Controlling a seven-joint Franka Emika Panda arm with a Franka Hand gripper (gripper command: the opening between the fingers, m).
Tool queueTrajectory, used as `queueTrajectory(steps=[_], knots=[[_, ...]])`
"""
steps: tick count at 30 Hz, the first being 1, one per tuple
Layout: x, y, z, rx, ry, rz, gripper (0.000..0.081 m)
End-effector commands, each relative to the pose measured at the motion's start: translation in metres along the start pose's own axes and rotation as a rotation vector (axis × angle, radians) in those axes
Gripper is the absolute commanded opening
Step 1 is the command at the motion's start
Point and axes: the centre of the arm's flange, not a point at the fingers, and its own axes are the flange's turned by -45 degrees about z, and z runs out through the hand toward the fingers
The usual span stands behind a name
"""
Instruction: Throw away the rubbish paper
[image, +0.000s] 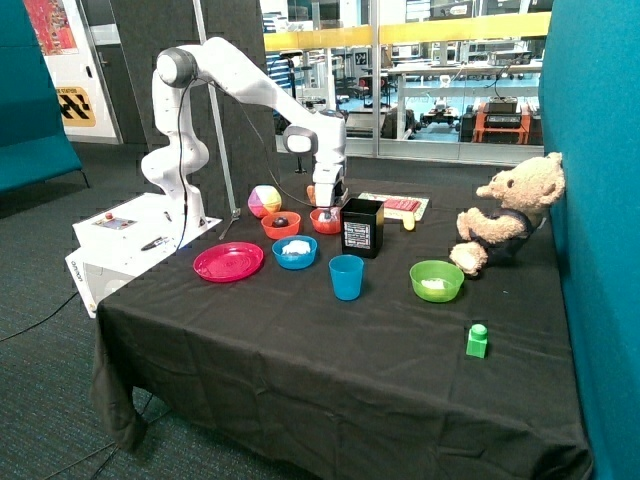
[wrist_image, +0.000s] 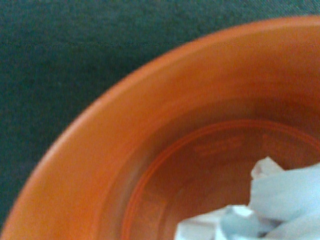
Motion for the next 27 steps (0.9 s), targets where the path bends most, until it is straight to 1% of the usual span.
queueTrajectory(steps=[1,5,7,10,16,27], knots=[[-0.0052,0.0034,0.0087,0.0044,0.0055,0.011,0.0656],[-0.0046,0.0027,0.0105,0.0044,0.0055,0.011,0.06],[-0.0044,0.0018,0.0106,0.0044,0.0056,0.009,0.0559],[-0.004,0.0006,0.0108,0.0044,0.0056,0.003,0.0539],[-0.0025,-0.0009,0.0111,0.0044,0.0056,0.0,0.0536],[0.0017,-0.0002,0.0159,0.0044,0.0056,0.001,0.0557]])
